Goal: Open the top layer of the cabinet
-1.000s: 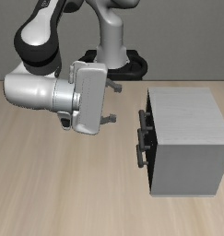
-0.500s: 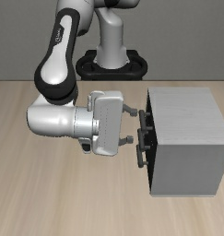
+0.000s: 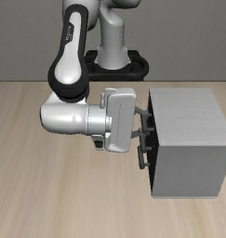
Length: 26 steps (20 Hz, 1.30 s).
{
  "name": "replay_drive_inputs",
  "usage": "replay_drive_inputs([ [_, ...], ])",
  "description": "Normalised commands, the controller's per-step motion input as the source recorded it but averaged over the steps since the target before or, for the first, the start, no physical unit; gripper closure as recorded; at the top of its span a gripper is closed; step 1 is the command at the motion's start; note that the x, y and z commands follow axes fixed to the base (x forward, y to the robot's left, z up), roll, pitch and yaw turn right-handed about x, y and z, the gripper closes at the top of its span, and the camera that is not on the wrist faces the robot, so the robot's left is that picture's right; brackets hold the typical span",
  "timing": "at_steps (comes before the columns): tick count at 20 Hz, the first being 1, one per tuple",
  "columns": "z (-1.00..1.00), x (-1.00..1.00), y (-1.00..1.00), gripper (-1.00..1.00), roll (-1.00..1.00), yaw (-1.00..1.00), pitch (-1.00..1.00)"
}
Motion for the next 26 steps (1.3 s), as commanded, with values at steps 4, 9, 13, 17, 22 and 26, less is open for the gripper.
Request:
replay_drive_inputs([
  [4, 0.0, 0.0, -0.25, 1.0, 0.0, 0.0, 0.0],
  [9, 0.0, 0.0, -1.0, 1.0, 0.0, 0.0, 0.0],
  [13, 0.0, 0.0, -1.0, 1.0, 0.0, 0.0, 0.0],
  [17, 0.0, 0.0, -1.0, 1.0, 0.0, 0.0, 0.0],
  [22, 0.0, 0.0, -1.0, 1.0, 0.0, 0.0, 0.0],
  [26, 0.0, 0.0, -1.0, 1.0, 0.0, 0.0, 0.0],
])
